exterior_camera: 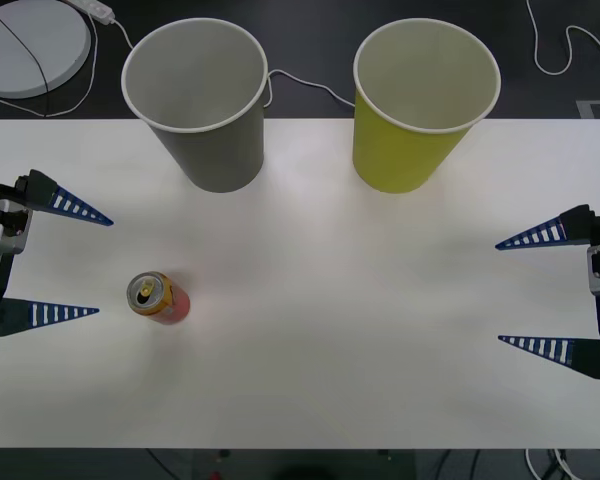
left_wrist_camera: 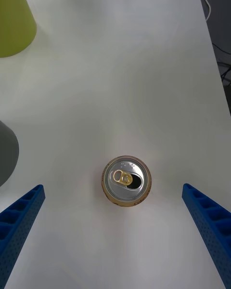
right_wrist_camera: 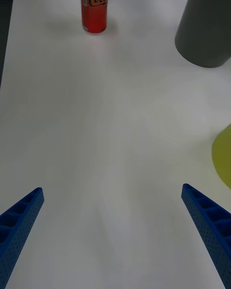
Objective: Put the can into the green bin and the plastic bottle into the gray bin
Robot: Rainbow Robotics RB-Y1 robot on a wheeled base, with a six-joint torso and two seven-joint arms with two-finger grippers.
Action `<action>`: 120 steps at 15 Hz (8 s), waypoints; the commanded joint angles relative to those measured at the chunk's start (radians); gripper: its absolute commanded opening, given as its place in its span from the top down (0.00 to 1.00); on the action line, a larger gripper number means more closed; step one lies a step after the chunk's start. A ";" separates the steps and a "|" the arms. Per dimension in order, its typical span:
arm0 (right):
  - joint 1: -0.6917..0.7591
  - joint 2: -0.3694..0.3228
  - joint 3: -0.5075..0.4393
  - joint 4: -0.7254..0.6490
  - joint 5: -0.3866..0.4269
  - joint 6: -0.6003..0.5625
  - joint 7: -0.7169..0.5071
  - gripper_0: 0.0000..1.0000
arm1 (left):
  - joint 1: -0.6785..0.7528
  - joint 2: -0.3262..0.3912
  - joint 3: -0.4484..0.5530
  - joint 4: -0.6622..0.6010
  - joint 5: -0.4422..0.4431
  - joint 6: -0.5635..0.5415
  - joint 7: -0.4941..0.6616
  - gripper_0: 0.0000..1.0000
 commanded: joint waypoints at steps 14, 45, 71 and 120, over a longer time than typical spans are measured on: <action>0.000 0.000 0.000 0.000 0.000 0.000 0.000 0.00 | 0.011 -0.011 -0.015 0.138 0.103 0.020 -0.054 0.00; 0.000 0.000 0.000 0.000 0.000 0.000 0.000 0.00 | -0.132 -0.124 -0.451 1.098 0.652 0.041 -0.933 0.00; 0.000 0.000 0.000 0.000 0.000 0.000 0.000 0.00 | -0.175 -0.344 -0.449 1.100 0.626 0.210 -0.931 0.79; 0.000 0.000 0.000 0.000 0.000 0.000 0.000 0.00 | -0.729 0.101 -0.413 0.032 -0.061 -0.048 0.902 1.00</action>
